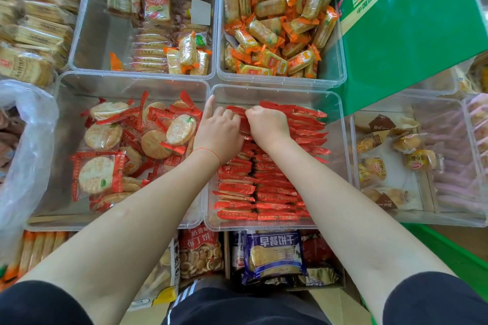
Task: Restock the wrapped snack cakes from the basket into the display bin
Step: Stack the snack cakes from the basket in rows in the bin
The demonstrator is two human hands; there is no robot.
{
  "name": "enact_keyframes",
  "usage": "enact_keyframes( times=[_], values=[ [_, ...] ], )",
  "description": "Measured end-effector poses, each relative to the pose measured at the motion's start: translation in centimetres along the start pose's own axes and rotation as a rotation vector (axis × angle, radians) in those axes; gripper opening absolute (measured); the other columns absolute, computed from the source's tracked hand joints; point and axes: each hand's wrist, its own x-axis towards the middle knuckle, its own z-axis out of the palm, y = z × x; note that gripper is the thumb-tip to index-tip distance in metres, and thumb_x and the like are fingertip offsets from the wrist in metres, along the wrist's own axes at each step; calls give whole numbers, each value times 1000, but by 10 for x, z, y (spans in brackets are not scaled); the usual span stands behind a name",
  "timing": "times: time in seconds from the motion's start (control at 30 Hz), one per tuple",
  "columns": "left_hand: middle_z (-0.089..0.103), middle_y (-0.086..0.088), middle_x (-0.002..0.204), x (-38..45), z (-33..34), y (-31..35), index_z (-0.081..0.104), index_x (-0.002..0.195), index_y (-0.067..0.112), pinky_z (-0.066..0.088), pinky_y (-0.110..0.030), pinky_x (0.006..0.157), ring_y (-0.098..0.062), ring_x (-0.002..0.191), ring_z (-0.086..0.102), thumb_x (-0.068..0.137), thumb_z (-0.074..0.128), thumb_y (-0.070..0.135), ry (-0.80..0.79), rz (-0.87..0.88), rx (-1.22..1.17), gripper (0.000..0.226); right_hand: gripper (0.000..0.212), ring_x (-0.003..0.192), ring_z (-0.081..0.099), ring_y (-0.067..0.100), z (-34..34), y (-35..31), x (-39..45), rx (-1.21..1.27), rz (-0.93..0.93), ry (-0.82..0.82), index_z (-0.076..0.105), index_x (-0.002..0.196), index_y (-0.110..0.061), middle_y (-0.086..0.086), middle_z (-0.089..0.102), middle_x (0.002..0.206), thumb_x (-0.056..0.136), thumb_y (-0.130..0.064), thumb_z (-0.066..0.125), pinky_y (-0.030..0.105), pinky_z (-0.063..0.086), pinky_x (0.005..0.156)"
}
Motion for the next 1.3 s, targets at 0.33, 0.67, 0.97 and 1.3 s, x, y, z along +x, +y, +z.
enact_keyframes(
  times=[0.33, 0.67, 0.97, 1.3],
  values=[
    [61, -5, 94, -2, -2, -1, 66, 93, 13, 3, -47, 120, -27, 102, 56, 88, 40, 33, 61, -10, -50, 34, 34, 102, 64, 29, -2, -1, -30, 173, 65, -62, 58, 127, -17, 1, 61, 123, 99, -20, 39, 37, 52, 77],
    [64, -7, 105, -14, -8, -5, 68, 105, 12, 13, -47, 119, -30, 109, 55, 86, 41, 14, 170, 90, -111, 33, 29, 114, 46, 28, 10, -8, -50, 93, 56, 69, 63, 113, -18, 5, 55, 122, 89, -33, 64, 43, 35, 89],
    [67, -2, 89, -49, 5, 16, 64, 92, 18, 19, -43, 112, -27, 93, 61, 89, 47, 19, -20, 84, 23, 18, 13, 90, 59, 26, -6, -11, -64, 238, 121, 225, 65, 94, -13, 4, 65, 93, 94, -21, 55, 38, 38, 79],
    [66, -1, 93, -45, -4, 5, 66, 87, 18, 33, -33, 93, -24, 95, 57, 90, 46, 21, -7, 145, -8, 20, 7, 86, 66, 34, 4, -22, -70, 146, 121, -31, 55, 101, -15, 7, 67, 96, 95, -18, 53, 32, 35, 59]
  ],
)
